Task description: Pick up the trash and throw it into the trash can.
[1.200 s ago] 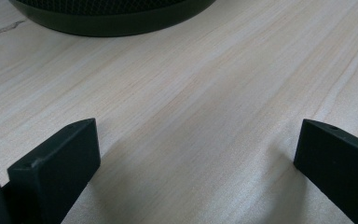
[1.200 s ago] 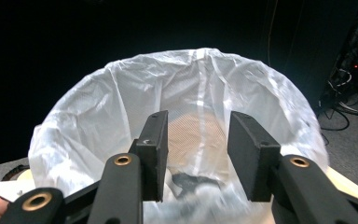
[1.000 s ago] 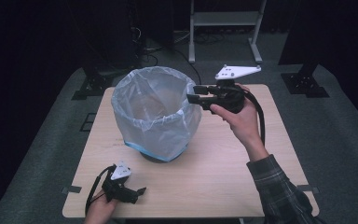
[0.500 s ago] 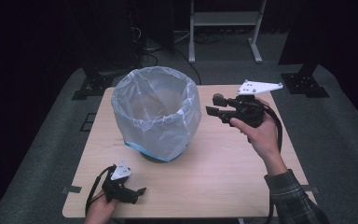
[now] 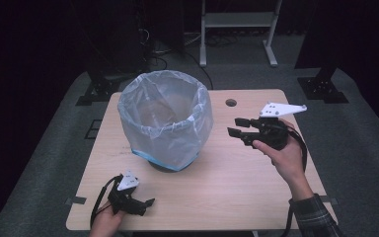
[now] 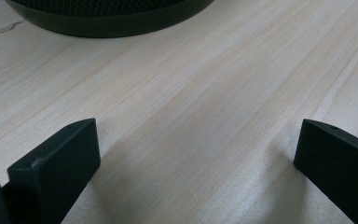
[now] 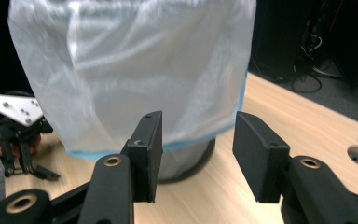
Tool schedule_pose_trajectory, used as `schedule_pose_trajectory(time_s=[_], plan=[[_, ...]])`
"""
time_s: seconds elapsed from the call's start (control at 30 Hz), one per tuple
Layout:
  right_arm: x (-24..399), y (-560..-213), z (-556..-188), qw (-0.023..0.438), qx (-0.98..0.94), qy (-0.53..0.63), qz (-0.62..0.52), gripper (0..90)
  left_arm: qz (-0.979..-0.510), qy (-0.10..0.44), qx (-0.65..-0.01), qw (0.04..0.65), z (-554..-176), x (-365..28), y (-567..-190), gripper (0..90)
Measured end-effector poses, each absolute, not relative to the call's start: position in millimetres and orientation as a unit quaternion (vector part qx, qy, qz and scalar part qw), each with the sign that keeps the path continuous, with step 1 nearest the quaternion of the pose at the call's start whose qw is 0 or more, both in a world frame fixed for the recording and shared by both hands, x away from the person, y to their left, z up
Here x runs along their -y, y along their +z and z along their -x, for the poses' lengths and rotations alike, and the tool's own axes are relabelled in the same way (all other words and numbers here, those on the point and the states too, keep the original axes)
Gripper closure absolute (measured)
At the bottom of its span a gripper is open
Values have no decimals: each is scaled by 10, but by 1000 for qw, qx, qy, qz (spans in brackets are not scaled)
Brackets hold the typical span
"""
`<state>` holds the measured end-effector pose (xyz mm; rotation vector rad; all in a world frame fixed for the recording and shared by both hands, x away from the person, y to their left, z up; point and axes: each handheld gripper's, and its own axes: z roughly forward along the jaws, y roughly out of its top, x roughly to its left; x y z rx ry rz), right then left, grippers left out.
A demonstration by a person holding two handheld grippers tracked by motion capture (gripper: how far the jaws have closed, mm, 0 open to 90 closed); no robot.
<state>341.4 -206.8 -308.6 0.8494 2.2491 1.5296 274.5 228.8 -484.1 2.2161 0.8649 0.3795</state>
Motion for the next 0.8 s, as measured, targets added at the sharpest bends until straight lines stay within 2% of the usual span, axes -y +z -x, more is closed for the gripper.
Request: schedule_pose_trajectory(time_s=[0.23,0.4,0.5,0.8], plan=[[2160,-3304,-3352,143,-787,514,-309,465,-859,147,-335,358,-2745,-2288,-4840,0],[2206,-3422,-3308,140,-788,508,-318,414,-859,147,-335,357,-2746,-2289,-4840,0],[2259,-3553,-3258,142,-791,498,-326,348,-860,147,-335,357,-2745,-2289,-4839,0],[2378,-3819,-3171,139,-795,482,-341,270,-859,147,-335,358,-2745,-2288,-4840,0]])
